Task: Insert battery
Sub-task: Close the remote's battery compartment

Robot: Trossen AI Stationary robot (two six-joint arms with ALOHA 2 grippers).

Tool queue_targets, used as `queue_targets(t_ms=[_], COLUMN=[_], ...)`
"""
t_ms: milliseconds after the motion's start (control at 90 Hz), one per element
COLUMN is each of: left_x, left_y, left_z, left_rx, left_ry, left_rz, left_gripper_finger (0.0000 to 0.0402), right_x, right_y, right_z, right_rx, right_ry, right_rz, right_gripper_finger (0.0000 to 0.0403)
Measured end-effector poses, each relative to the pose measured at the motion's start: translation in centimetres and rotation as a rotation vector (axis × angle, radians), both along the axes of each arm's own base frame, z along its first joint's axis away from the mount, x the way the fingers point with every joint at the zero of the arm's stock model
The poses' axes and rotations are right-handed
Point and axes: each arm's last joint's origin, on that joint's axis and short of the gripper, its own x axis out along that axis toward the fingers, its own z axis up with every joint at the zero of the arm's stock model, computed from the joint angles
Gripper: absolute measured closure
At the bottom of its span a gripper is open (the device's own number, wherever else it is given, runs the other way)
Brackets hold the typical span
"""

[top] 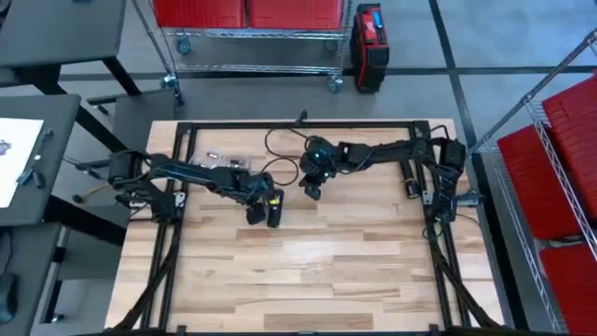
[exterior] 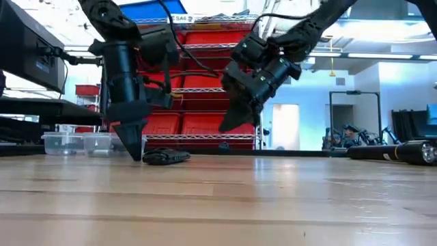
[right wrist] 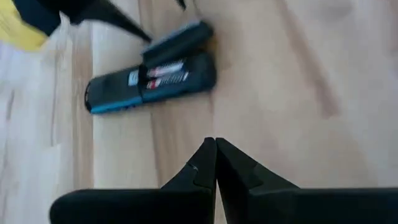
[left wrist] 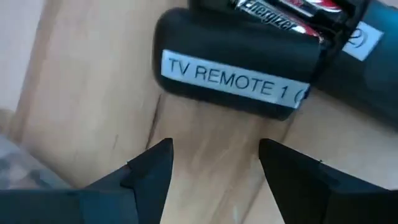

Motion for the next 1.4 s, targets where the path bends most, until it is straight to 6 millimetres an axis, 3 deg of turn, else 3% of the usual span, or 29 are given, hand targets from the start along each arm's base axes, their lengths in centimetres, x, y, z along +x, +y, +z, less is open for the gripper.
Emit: queue_targets(t_ms=[144,300,467,778,1400], left_x=[0.3,0.9,1.1,1.3,2.5], left_y=[0.1,0.1,0.2,0.2,0.5], left_z=[-0.1,0.0,-0.2,-0.2,1.3], left_rx=[0.045,0.102,0.083,0.064,0.149], left_ry=[-0.006,-0.04,-0.044,-0.08,-0.11], left_rz=[-0.093,-0.213,-0.213,-0.213,-0.283], left_gripper_finger=[0.0181,0.0181,0.0183,0.0213,0.0214], right_x=[0.0,0.8,1.9,2.2,2.5], right_y=[2.0,4.0,4.9,4.3,4.0], right_z=[-1.2,-4.1,-5.9,-6.1,-5.7], right_rx=[-0.034,-0.078,-0.024,-0.049,-0.053], right_ry=[-0.066,-0.117,-0.11,-0.151,-0.167], right_rz=[0.018,0.062,0.041,0.004,-0.002], right_gripper_finger=[0.0403,0.0403,0.0403,0.0403,0.0403])
